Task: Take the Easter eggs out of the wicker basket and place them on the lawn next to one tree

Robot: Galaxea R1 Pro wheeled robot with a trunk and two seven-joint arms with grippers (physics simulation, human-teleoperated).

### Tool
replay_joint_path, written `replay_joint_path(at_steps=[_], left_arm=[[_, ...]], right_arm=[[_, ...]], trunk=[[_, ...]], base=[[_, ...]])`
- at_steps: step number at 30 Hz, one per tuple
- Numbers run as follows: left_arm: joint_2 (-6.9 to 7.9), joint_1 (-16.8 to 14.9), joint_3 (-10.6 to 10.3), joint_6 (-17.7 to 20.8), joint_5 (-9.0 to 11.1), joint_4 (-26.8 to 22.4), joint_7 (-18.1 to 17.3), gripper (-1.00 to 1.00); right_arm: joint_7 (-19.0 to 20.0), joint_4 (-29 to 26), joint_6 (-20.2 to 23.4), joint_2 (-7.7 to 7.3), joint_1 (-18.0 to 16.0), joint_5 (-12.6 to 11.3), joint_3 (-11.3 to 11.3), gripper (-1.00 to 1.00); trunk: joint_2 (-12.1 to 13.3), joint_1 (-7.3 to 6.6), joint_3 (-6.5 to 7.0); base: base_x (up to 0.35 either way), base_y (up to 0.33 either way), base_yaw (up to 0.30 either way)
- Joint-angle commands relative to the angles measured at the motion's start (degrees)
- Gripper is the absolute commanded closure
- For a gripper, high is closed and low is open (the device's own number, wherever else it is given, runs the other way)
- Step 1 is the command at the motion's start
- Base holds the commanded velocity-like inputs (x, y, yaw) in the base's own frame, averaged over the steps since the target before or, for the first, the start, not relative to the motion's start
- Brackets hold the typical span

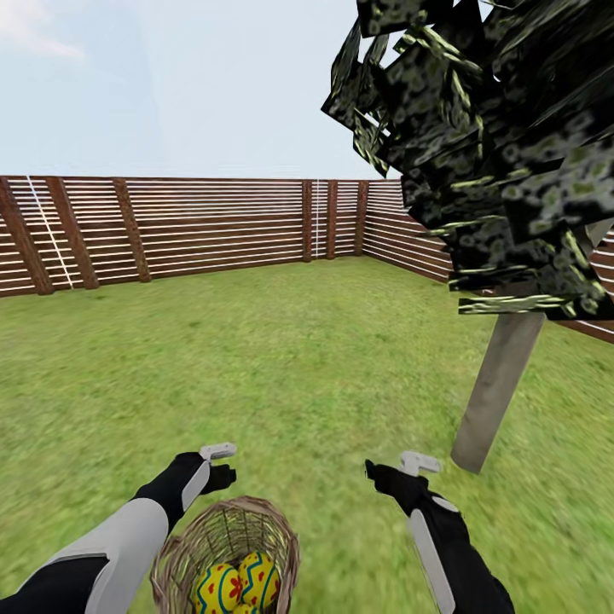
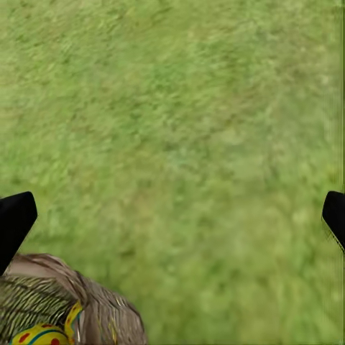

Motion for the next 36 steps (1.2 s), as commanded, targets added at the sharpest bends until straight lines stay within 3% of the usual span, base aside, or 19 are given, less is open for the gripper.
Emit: replay_joint_path(at_steps=[1,4,10,20,27,36], left_arm=[[-0.07,0.0,0.3,0.4,0.6,-0.1,0.4,-1.0],[-0.14,0.0,0.3,1.4,0.6,0.5,0.4,-1.0],[-0.14,0.0,0.5,2.3,0.6,1.7,0.2,-1.0],[0.12,-0.1,0.8,6.1,0.8,2.0,0.0,-1.0],[0.15,0.0,0.8,6.4,0.8,2.0,0.2,-1.0],[0.11,0.0,0.7,6.0,1.1,1.9,0.3,-1.0]], right_arm=[[-0.4,-2.5,1.4,0.05,0.9,-0.6,0.0,-1.0],[-0.4,-12.3,6.7,0.11,4.5,-0.7,0.1,-1.0],[-0.4,-17.8,12.7,0.18,6.2,-0.8,0.1,-1.0],[-0.4,-18.9,14.1,0.22,6.5,-0.9,0.1,-1.0],[-0.6,-18.9,14.2,0.11,6.6,-3.5,0.0,-1.0],[-0.7,-18.7,14.2,0.05,6.6,-4.2,-0.1,-1.0]], trunk=[[-0.4,0.23,-0.24],[-1.6,0.89,-0.78],[-4.1,2.2,-1.86],[-8.1,4.4,-3.66],[-10.9,5.94,-4.91],[-14.5,7.91,-6.53]], base=[[0.0,0.0,0.0],[0.0,0.0,0.0],[0.0,0.0,0.0],[0.0,0.0,0.0],[0.0,0.0,0.0],[0.0,0.0,0.0]])
